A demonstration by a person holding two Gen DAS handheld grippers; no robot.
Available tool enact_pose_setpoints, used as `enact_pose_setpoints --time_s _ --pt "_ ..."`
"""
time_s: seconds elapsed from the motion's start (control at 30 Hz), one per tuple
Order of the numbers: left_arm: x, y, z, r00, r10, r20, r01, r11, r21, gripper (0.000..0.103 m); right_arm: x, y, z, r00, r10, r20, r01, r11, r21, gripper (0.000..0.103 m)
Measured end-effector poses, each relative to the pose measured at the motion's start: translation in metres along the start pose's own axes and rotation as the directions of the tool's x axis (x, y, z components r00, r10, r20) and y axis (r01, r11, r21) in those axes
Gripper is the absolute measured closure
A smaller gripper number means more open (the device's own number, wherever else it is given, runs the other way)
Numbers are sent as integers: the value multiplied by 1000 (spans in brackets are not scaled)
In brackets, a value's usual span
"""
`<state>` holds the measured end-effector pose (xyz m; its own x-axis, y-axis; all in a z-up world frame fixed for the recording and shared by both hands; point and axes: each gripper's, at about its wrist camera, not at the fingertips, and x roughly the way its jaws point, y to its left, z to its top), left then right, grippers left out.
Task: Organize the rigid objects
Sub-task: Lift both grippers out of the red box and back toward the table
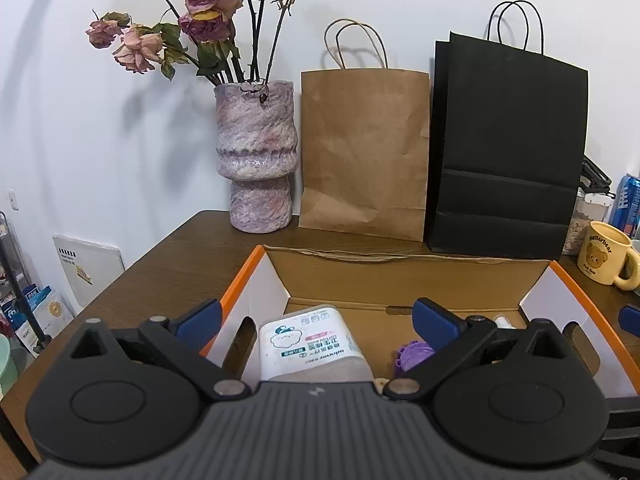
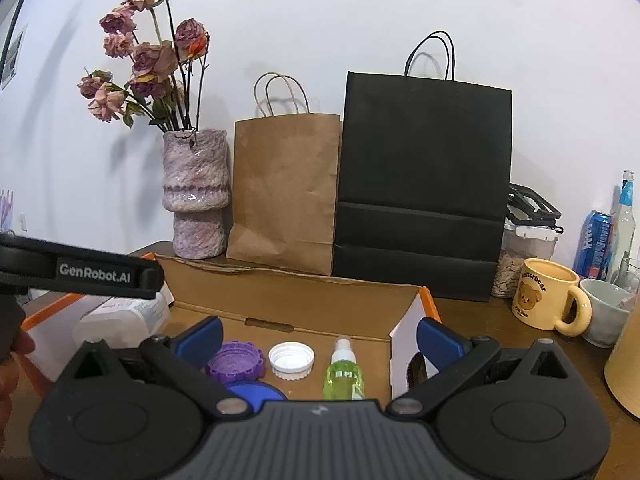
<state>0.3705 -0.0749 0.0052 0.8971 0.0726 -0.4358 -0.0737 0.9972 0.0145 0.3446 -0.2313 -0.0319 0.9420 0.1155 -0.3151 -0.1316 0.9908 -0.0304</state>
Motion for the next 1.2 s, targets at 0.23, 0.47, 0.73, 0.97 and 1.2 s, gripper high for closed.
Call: enact_pose_setpoints --time_s 0.23,0.47,0.73,0.97,1.2 --pt "-11 2 -3 1000 -2 8 2 1000 -5 0 -14 -1 -6 1000 -11 3 11 1000 -2 0" --pt "-25 0 -9 1000 -9 14 9 1000 -3 0 -33 0 -12 999 -26 25 27 1000 -16 0" --pt "-40 -1 -23 1000 -24 10 24 1000 8 0 -52 2 -19 999 -25 29 26 999 -25 0" --pt "-57 -1 -32 999 -43 23 43 999 7 0 -74 3 -31 1000 -22 22 23 999 -32 0" --pt "-76 -4 -45 997 -69 28 69 998 8 0 -91 -1 -41 1000 -26 10 26 999 -24 0"
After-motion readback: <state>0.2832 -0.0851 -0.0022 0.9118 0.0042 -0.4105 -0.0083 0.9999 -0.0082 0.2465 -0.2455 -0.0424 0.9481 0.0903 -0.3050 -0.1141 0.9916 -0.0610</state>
